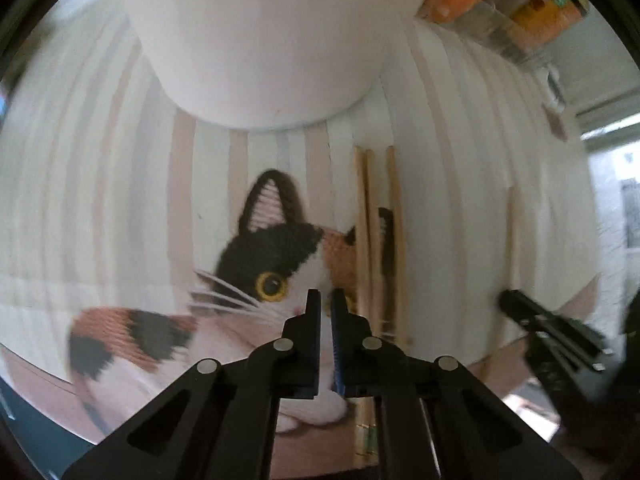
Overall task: Organize utensils
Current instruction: 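Lower the left tool to the chopstick row while the right tool grasps a chopstick, then grasp a chopstick with the left tool while the right tool regrasps its chopstick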
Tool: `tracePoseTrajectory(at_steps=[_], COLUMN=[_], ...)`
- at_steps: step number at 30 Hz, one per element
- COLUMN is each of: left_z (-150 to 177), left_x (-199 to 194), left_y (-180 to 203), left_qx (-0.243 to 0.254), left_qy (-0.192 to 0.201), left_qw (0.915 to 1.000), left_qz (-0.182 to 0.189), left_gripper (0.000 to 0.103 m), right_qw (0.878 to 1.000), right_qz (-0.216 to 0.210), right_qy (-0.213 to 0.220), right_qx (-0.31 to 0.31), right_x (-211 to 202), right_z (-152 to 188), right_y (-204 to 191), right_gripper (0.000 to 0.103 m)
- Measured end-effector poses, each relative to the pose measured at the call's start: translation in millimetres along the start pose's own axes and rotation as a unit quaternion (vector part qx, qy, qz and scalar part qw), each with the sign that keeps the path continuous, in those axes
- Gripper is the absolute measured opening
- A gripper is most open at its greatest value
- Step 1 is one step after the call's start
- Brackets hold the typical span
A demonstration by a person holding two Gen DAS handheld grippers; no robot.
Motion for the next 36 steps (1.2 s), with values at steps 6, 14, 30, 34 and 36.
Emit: tracePoseTrajectory(at_steps=[6,14,30,34,36], left_z=[-4,-2,10,17,22], left_x=[5,13,-16,-29,-38], left_y=[14,22,-71,-99,-120], left_qx=[0.024,0.075,-0.009,-0.017,-0.021], left_qy=[-0.004,0.005,0.004,0.012,0.014], left_qw=[0.9996,0.9947,0.9960,0.9957,0.9955], left_qz=[-0.011,-0.071,-0.089,-0.090,-0.091], left_gripper=[0.005,0.002,0.005,0.006,0.006], right_qw=[1.000,1.000,0.993,0.985,0.985], right_qz=[0.002,0.004,-0.118,-0.172,-0.168], right_qy=[0.001,0.002,0.024,0.007,-0.005], right_qx=[0.002,0.000,0.019,-0.021,-0.044], right_x=[1,0,-24,-31,-25], right_z=[-13,-14,-17,-20,-21], right_y=[11,9,-16,-58,-76], right_gripper=[0.007,0.007,0.008,0.009,0.010])
Point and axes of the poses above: each gripper's, at about its wrist camera, not at the fingertips, and x roughly the way its jaws point, y to its right, z to its underside, the point moved 9 cm from there along x, roughly the way its jaws point, and after that the axes turned 2 degrees about z, right-handed, at the moved point
